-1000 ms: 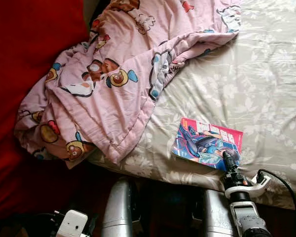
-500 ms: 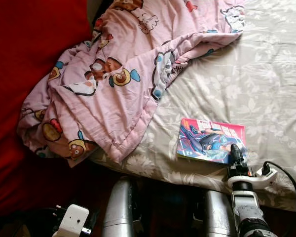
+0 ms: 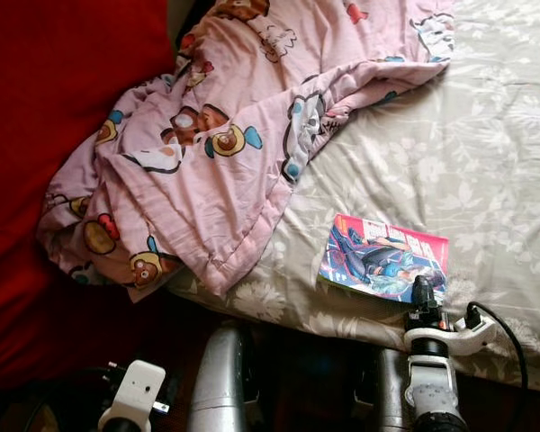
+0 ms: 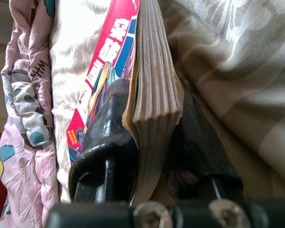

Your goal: Clean up the room

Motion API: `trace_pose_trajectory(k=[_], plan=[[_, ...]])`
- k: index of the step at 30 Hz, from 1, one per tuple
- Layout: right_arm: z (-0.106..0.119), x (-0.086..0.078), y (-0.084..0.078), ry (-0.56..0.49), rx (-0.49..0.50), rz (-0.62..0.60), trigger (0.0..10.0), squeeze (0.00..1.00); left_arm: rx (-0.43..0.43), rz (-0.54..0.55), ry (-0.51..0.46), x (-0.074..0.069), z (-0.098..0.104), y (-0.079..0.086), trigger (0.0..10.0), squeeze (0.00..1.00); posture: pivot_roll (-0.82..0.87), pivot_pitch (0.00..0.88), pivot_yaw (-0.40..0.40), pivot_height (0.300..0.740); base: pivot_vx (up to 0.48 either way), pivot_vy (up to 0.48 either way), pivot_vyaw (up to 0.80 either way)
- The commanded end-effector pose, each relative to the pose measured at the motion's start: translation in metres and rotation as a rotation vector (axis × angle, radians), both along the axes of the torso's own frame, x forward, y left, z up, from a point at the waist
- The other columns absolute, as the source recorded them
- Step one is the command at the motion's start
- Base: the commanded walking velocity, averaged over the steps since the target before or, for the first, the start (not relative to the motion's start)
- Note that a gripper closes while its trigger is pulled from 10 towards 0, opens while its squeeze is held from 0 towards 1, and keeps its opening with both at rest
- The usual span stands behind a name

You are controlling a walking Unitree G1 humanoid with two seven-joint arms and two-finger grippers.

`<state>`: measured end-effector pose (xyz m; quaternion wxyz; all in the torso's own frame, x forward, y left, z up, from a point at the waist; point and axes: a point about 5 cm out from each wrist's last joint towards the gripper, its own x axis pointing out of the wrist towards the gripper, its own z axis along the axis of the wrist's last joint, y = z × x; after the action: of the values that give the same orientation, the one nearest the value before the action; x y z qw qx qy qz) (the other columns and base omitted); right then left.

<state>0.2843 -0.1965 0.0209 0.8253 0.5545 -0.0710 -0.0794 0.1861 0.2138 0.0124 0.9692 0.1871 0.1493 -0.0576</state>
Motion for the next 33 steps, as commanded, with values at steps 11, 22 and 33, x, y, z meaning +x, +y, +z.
trace_pose_trajectory(k=[11, 22, 33], plan=[[0.037, 0.019, 0.009, -0.103, -0.136, 0.071, 0.0, 0.00, 0.004, 0.051, 0.045, 0.017, -0.022, 0.001, 10.0, 0.00, 0.06, 0.168, 0.104, 0.583, 0.000, 0.000, 0.00], [0.064, 0.011, 0.021, -0.132, -0.375, 0.164, 3.3, 0.00, -0.083, 0.214, 0.068, 0.027, -0.037, 0.008, 10.0, 0.00, -0.01, 0.095, 0.053, 0.583, 0.000, 0.000, 0.00], [0.071, 0.016, 0.023, -0.046, -0.624, 0.209, 10.0, 0.00, -0.204, 0.436, 0.151, 0.021, -0.054, 0.022, 10.0, 0.00, -0.04, 0.049, 0.029, 0.583, 0.000, 0.000, 0.00]])
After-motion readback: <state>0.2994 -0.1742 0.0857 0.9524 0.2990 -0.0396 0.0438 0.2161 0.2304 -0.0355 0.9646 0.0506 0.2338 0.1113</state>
